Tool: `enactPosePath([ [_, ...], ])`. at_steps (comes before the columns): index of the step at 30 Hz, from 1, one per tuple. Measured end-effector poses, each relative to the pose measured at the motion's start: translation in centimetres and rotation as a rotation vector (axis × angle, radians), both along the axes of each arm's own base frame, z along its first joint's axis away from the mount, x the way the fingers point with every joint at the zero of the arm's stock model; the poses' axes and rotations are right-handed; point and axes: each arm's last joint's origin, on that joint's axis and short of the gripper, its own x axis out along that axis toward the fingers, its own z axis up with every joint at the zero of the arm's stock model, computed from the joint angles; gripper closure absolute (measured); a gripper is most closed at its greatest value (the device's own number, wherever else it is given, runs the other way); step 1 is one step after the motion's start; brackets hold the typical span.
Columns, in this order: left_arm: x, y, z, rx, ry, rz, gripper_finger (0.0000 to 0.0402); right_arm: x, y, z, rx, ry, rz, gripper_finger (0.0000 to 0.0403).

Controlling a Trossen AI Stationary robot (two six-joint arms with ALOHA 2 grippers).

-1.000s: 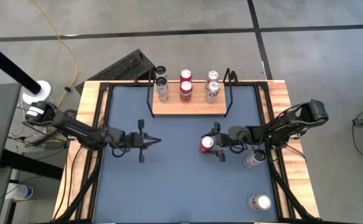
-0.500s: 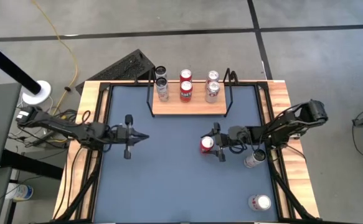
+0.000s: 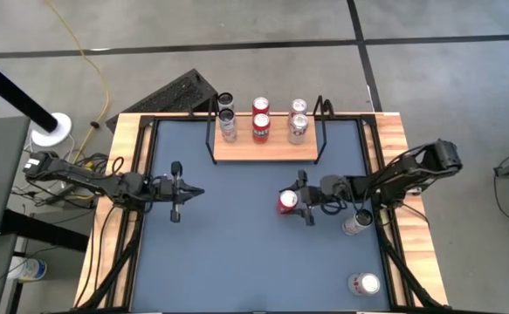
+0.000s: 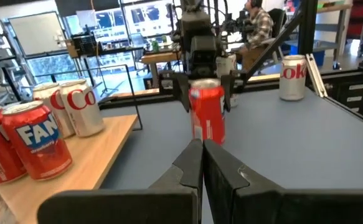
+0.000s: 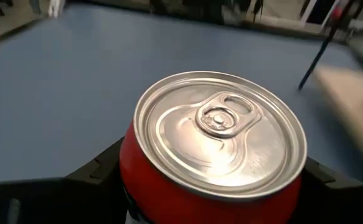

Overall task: Place canned beverage on shelf
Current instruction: Put the red soda can on the shelf aligned with the other red soda cans

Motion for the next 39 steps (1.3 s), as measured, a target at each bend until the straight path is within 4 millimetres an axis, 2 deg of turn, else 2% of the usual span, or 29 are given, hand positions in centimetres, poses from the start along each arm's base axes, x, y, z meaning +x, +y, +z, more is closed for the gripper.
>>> enactPosePath([
  [5,0.0,0.0,-0.3,0.01,0.035,0.001,0.0402,1.9,-0.6,3.1,-0.057,-0.019,-0.01,0.012],
  [9,0.1,0.0,-1.0,0.025,0.103,0.001,0.0401,3.9,-2.2,6.1,-0.121,0.026,-0.049,0.0121],
  [13,0.1,0.0,-1.1,0.038,0.108,0.022,0.0402,5.6,-5.1,7.9,-0.107,0.046,-0.068,0.0121],
  [17,0.1,0.1,-1.0,0.011,0.094,0.029,0.0401,6.3,-9.3,8.7,-0.061,0.021,-0.086,0.0121],
  [22,-0.2,0.4,0.2,-0.063,-0.025,0.133,0.0401,6.5,-13.3,7.9,-0.001,0.04,-0.129,0.0121],
  [26,-0.7,0.7,0.4,0.018,-0.026,0.217,0.0401,7.2,-15.2,7.5,0.015,0.04,-0.157,0.0121],
  [31,-0.8,0.7,-0.6,0.036,0.078,0.195,0.0401,8.2,-16.5,5.8,0.041,0.066,-0.177,0.0121],
  [39,-0.8,0.7,-1.6,0.003,0.167,0.203,0.0401,8.9,-17.9,4.6,0.031,0.036,-0.209,0.0121],
])
